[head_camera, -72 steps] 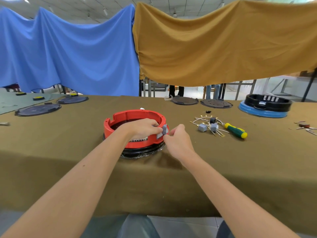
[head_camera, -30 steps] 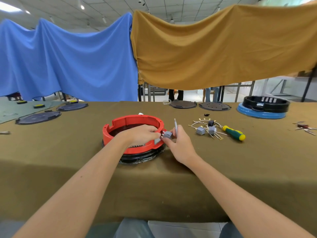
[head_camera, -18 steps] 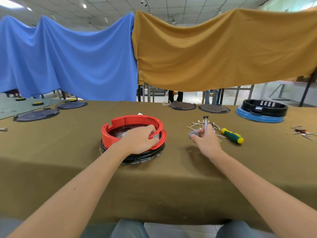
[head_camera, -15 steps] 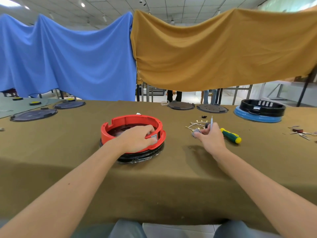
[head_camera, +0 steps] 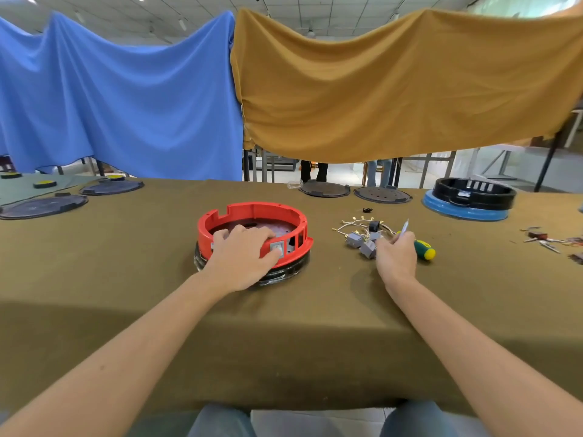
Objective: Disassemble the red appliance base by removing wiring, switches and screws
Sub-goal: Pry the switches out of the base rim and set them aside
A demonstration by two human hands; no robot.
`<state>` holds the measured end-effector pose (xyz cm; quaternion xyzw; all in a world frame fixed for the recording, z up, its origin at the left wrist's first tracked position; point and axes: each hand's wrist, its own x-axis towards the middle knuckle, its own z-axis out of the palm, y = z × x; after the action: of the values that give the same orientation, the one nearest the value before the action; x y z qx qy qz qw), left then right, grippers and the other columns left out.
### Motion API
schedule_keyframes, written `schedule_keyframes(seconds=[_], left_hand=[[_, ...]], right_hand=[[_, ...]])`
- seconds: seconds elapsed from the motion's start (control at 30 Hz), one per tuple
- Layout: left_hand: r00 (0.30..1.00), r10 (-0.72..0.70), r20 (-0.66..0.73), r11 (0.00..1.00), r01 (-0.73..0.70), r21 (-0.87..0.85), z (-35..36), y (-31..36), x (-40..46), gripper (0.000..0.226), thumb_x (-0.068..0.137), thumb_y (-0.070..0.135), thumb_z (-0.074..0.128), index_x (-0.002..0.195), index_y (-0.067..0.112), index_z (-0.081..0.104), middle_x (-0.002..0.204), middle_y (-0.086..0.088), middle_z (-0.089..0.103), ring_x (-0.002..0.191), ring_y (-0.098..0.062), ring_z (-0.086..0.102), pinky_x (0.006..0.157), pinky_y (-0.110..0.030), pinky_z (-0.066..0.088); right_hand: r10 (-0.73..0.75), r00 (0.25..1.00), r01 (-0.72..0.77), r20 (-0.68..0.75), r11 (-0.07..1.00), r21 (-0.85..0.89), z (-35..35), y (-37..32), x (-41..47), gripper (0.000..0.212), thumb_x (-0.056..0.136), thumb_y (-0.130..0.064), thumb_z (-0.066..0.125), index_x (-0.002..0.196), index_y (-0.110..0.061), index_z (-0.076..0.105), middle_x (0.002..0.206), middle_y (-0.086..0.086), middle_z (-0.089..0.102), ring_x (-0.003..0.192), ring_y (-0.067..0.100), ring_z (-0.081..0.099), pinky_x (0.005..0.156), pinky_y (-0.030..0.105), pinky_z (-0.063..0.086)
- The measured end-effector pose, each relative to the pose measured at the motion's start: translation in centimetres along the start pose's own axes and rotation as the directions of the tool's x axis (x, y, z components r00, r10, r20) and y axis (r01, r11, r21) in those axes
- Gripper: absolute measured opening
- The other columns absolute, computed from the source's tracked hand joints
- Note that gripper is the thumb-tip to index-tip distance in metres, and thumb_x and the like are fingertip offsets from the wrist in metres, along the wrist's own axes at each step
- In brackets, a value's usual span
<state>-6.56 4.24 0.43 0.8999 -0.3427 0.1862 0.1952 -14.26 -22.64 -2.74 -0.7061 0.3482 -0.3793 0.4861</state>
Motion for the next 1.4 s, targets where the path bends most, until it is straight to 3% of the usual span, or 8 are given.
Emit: schedule_keyframes(seconds=[0.13, 0.37, 0.5, 0.63, 0.83, 1.0, 1.23, 1.4], left_hand=[[0.996, 0.022, -0.086, 1.0, -0.023, -0.012, 0.8, 0.0, -0.5, 0.033, 0.096, 0.051, 0.046, 0.12, 0.033, 0.06, 0.11, 0.015, 0.059, 0.109, -0.013, 0.046, 0.1, -0.04, 0.022], [0.996, 0.076, 0.049, 0.975, -0.064, -0.211, -0.8, -2.3, 0.2, 0.031, 0.094, 0.046, 0.058, 0.124, 0.038, 0.06, 0.119, 0.017, 0.06, 0.119, -0.009, 0.044, 0.111, -0.044, 0.022], [0.982, 0.032, -0.186, 0.978, -0.069, -0.195, 0.5, -2.1, -1.3, 0.031, 0.086, 0.053, 0.055, 0.113, 0.039, 0.06, 0.1, 0.026, 0.057, 0.115, -0.005, 0.043, 0.115, -0.041, 0.008], [0.943, 0.087, -0.321, 0.989, -0.12, -0.086, 2.0, -1.9, -1.9, 0.04, 0.085, 0.058, 0.052, 0.115, 0.035, 0.063, 0.102, 0.018, 0.058, 0.112, -0.009, 0.045, 0.116, -0.041, 0.01], [0.932, 0.123, -0.341, 0.979, -0.171, -0.114, 2.4, -2.2, -2.0, 0.038, 0.089, 0.047, 0.054, 0.119, 0.027, 0.065, 0.104, 0.011, 0.057, 0.113, -0.015, 0.048, 0.12, -0.044, 0.004], [0.928, 0.141, -0.344, 0.972, -0.196, -0.131, 2.3, -2.3, -2.1, 0.031, 0.09, 0.034, 0.062, 0.118, 0.021, 0.066, 0.107, 0.009, 0.06, 0.114, -0.015, 0.049, 0.12, -0.053, 0.004], [0.925, 0.099, -0.367, 0.974, -0.166, -0.157, 2.2, -2.1, -2.2, 0.036, 0.089, 0.047, 0.056, 0.113, 0.022, 0.065, 0.104, 0.016, 0.057, 0.111, -0.011, 0.05, 0.12, -0.043, 0.008], [0.931, 0.086, -0.356, 0.983, -0.138, -0.123, 2.3, -2.3, -2.0, 0.037, 0.089, 0.051, 0.052, 0.104, 0.02, 0.065, 0.1, 0.01, 0.06, 0.107, -0.015, 0.051, 0.118, -0.04, 0.014]], right_hand=[[-0.107, 0.978, 0.122, 0.181, 0.99, -0.074, 0.2, -0.1, -0.7, 0.018, 0.091, -0.008, 0.055, 0.09, -0.02, 0.042, 0.086, 0.001, 0.055, 0.074, 0.016, 0.056, 0.06, 0.032, 0.045], [-0.16, 0.978, 0.161, 0.137, 0.987, 0.0, -0.1, -0.6, -1.4, 0.018, 0.096, -0.017, 0.046, 0.08, -0.019, 0.037, 0.078, 0.003, 0.05, 0.067, 0.018, 0.046, 0.057, 0.035, 0.035], [-0.285, 0.921, 0.311, 0.266, 0.949, -0.058, 0.1, -1.2, -1.9, 0.024, 0.102, -0.017, 0.036, 0.082, -0.012, 0.048, 0.083, 0.009, 0.048, 0.077, 0.022, 0.044, 0.063, 0.037, 0.03], [-0.4, 0.847, 0.454, 0.349, 0.886, -0.088, 0.2, -1.0, -2.0, 0.017, 0.101, -0.016, 0.05, 0.107, -0.013, 0.065, 0.085, 0.002, 0.054, 0.086, 0.018, 0.05, 0.07, 0.032, 0.036], [-0.338, 0.905, 0.284, 0.257, 0.932, 0.225, -0.7, -1.2, -2.5, 0.007, 0.086, -0.019, 0.076, 0.086, -0.013, 0.073, 0.075, 0.005, 0.069, 0.065, 0.01, 0.054, 0.061, 0.028, 0.043], [-0.281, 0.924, 0.14, 0.261, 0.881, 0.452, -0.1, -3.0, -4.1, 0.023, 0.101, -0.024, 0.056, 0.093, -0.008, 0.07, 0.069, 0.0, 0.057, 0.059, 0.008, 0.051, 0.058, 0.023, 0.05], [-0.586, 0.673, 0.428, 0.452, 0.806, 0.409, 3.4, -8.4, -8.2, 0.021, 0.106, -0.02, 0.043, 0.094, -0.01, 0.057, 0.073, -0.005, 0.072, 0.073, 0.01, 0.071, 0.073, 0.027, 0.059], [-0.599, 0.633, 0.516, 0.49, 0.799, 0.308, 5.1, -9.9, -8.4, 0.024, 0.107, -0.029, 0.041, 0.093, -0.012, 0.051, 0.076, 0.004, 0.07, 0.074, 0.022, 0.071, 0.076, 0.045, 0.06]])
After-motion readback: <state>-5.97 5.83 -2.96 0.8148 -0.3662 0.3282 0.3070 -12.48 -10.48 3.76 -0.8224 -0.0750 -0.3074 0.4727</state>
